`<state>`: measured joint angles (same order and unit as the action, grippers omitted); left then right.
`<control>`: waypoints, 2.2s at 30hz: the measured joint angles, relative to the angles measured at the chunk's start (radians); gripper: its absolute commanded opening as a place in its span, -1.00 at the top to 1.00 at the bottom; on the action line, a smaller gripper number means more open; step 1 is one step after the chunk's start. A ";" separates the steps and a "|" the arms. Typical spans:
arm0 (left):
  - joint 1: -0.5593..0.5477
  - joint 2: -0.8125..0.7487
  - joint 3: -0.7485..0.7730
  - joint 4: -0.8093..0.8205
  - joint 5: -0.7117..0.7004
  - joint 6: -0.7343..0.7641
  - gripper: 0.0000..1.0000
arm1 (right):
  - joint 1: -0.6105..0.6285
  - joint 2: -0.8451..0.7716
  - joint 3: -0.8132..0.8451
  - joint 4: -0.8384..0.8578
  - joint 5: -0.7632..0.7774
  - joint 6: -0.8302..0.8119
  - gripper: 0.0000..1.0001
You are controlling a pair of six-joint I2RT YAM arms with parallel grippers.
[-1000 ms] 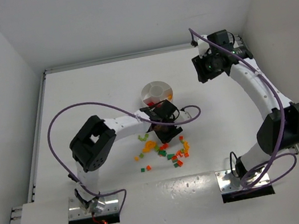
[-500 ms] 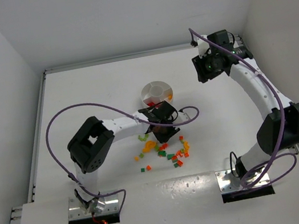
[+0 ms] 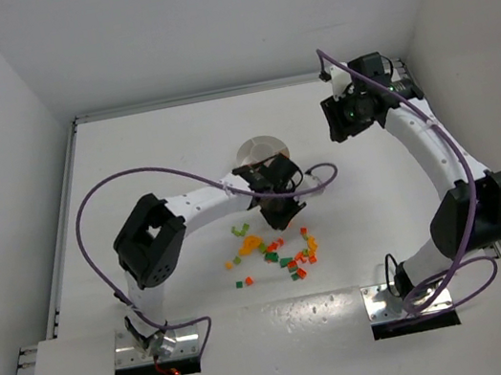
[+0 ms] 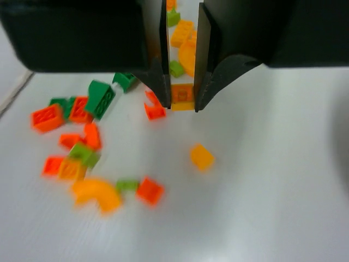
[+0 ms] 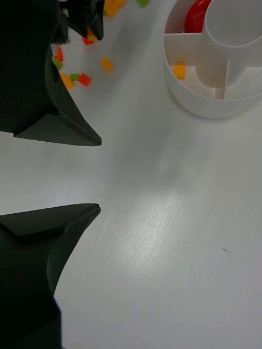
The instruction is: Sort the legos into containers by color
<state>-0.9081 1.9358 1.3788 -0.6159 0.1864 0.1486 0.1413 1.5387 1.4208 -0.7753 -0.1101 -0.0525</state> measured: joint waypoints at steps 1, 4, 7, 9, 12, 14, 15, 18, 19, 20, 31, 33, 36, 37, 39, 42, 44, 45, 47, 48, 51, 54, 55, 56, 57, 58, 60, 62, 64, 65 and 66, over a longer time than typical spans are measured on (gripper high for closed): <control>0.005 0.001 0.054 -0.012 0.014 -0.002 1.00 | -0.001 0.000 -0.006 -0.004 -0.008 0.000 0.06; 0.027 0.001 0.216 -0.011 0.039 -0.010 1.00 | -0.002 0.000 -0.026 -0.019 -0.032 -0.003 0.06; 0.046 -0.002 0.336 -0.008 0.042 -0.010 1.00 | -0.002 0.000 -0.040 -0.029 -0.048 -0.010 -0.07; 0.055 0.004 0.409 -0.039 0.037 -0.006 1.00 | -0.002 0.000 -0.042 -0.038 -0.059 -0.019 -0.10; 0.068 0.043 0.505 -0.075 0.037 -0.002 1.00 | -0.002 0.002 -0.042 -0.051 -0.079 -0.031 -0.10; 0.083 0.076 0.541 -0.097 0.039 -0.002 1.00 | -0.002 0.007 -0.042 -0.058 -0.092 -0.037 -0.10; 0.092 0.092 0.551 -0.106 0.038 -0.003 1.00 | -0.002 0.012 -0.041 -0.062 -0.098 -0.039 -0.10; 0.113 0.129 0.576 -0.117 0.048 0.004 1.00 | -0.003 0.045 -0.041 -0.068 -0.100 -0.039 -0.15; 0.119 0.140 0.584 -0.124 0.045 0.002 1.00 | -0.005 0.055 -0.041 -0.072 -0.103 -0.042 -0.15; 0.128 0.151 0.595 -0.127 0.041 0.000 0.98 | -0.005 0.061 -0.041 -0.077 -0.105 -0.042 -0.15; 0.192 0.221 0.650 -0.154 -0.032 0.001 0.91 | -0.004 0.069 -0.041 -0.094 -0.139 -0.045 -0.15; 0.196 0.231 0.650 -0.160 -0.036 0.002 0.88 | -0.004 0.070 -0.040 -0.094 -0.141 -0.043 -0.15; 0.196 0.238 0.650 -0.163 -0.038 0.005 0.72 | -0.006 0.078 -0.034 -0.094 -0.147 -0.040 -0.15; 0.196 0.238 0.650 -0.163 -0.038 0.005 0.66 | -0.008 0.080 -0.032 -0.094 -0.150 -0.040 -0.15; 0.197 0.238 0.650 -0.163 -0.037 0.005 0.40 | -0.009 0.081 -0.031 -0.094 -0.154 -0.040 -0.03; 0.197 0.238 0.650 -0.163 -0.032 0.009 0.08 | -0.009 0.081 -0.031 -0.094 -0.156 -0.036 0.03; 0.198 0.238 0.650 -0.161 -0.021 0.010 0.03 | -0.009 0.081 -0.031 -0.094 -0.157 -0.035 0.03; 0.199 0.238 0.650 -0.162 -0.019 0.010 0.01 | -0.009 0.081 -0.031 -0.094 -0.157 -0.035 0.03; 0.205 0.238 0.650 -0.162 -0.010 0.008 0.01 | -0.011 0.080 -0.034 -0.092 -0.157 -0.035 0.03; 0.208 0.238 0.653 -0.163 -0.003 0.007 0.01 | -0.013 0.077 -0.041 -0.088 -0.157 -0.037 0.03; 0.214 0.238 0.658 -0.163 0.014 0.002 0.01 | -0.019 0.068 -0.069 -0.085 -0.152 -0.039 0.12; 0.226 0.236 0.674 -0.166 0.040 -0.012 0.01 | -0.027 0.058 -0.097 -0.086 -0.151 -0.046 0.18; 0.232 0.233 0.684 -0.166 0.052 -0.021 0.01 | -0.029 0.055 -0.102 -0.087 -0.152 -0.049 0.18; 0.239 0.229 0.694 -0.166 0.061 -0.030 0.03 | -0.029 0.053 -0.103 -0.088 -0.153 -0.052 0.23; 0.247 0.221 0.700 -0.164 0.067 -0.037 0.09 | -0.029 0.051 -0.103 -0.086 -0.154 -0.055 0.26; 0.256 0.205 0.703 -0.164 0.073 -0.045 0.18 | -0.027 0.050 -0.103 -0.085 -0.158 -0.060 0.26; 0.272 0.164 0.708 -0.163 0.082 -0.062 0.20 | -0.020 0.046 -0.103 -0.085 -0.170 -0.071 0.26; 0.292 0.107 0.707 -0.161 0.089 -0.080 0.20 | 0.000 0.043 -0.103 -0.085 -0.185 -0.086 0.26; 0.324 0.032 0.680 -0.136 0.096 -0.106 0.09 | 0.035 0.043 -0.103 -0.085 -0.195 -0.102 0.26; 0.347 -0.019 0.643 -0.120 0.101 -0.117 0.02 | 0.058 0.043 -0.103 -0.086 -0.200 -0.110 0.26; 0.375 -0.070 0.604 -0.112 0.110 -0.133 -0.07 | 0.087 0.043 -0.103 -0.086 -0.206 -0.121 0.26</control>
<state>-0.5335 1.8660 1.9831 -0.7280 0.2966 0.0158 0.2283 1.5818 1.3178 -0.8612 -0.3161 -0.1730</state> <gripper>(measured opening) 0.473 0.372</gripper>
